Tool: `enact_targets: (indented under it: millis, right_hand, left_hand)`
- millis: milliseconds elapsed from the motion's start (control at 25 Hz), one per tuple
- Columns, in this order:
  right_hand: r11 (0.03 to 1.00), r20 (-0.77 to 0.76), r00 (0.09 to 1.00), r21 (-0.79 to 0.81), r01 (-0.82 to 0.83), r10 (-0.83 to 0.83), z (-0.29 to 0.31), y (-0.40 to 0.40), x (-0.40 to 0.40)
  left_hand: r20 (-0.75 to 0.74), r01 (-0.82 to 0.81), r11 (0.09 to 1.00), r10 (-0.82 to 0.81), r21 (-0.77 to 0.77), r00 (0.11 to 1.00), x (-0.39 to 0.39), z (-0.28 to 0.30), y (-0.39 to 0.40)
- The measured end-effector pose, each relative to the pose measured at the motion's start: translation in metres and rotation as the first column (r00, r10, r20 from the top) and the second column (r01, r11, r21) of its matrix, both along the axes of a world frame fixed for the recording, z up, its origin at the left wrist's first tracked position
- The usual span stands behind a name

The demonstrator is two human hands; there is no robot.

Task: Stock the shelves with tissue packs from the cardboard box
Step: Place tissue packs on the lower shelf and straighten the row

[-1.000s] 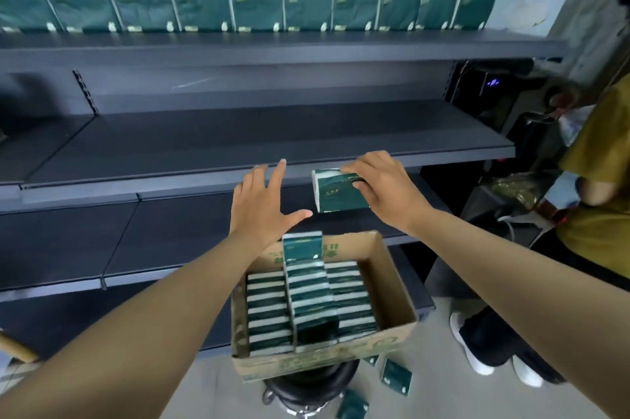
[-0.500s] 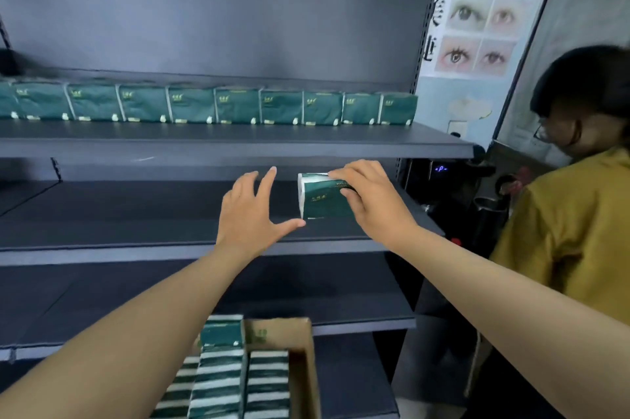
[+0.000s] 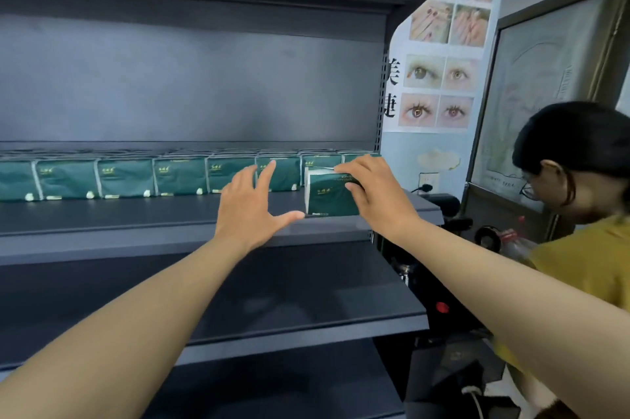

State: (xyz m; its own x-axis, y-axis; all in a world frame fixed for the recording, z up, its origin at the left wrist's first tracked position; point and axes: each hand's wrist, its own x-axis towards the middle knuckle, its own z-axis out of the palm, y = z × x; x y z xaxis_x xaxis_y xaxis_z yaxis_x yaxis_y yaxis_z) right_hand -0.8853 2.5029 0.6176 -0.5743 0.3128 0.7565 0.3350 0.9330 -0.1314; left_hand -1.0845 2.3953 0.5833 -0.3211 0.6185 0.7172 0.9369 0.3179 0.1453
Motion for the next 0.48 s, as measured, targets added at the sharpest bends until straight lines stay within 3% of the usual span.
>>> enact_targets:
  millis: [160,480]
  right_hand:
    - [0.999,0.006,1.0,-0.051,0.011,-0.011,0.009,0.068,-0.011]
    - [0.989,0.037,0.998,-0.135,-0.053,0.059,0.005,0.206,-0.106]
  left_hand:
    - [0.042,0.012,1.0,-0.012,0.01,0.999,-0.015,0.008,0.067]
    - [0.05,-0.181,0.983,0.179,0.034,0.983,-0.07,0.004,0.187]
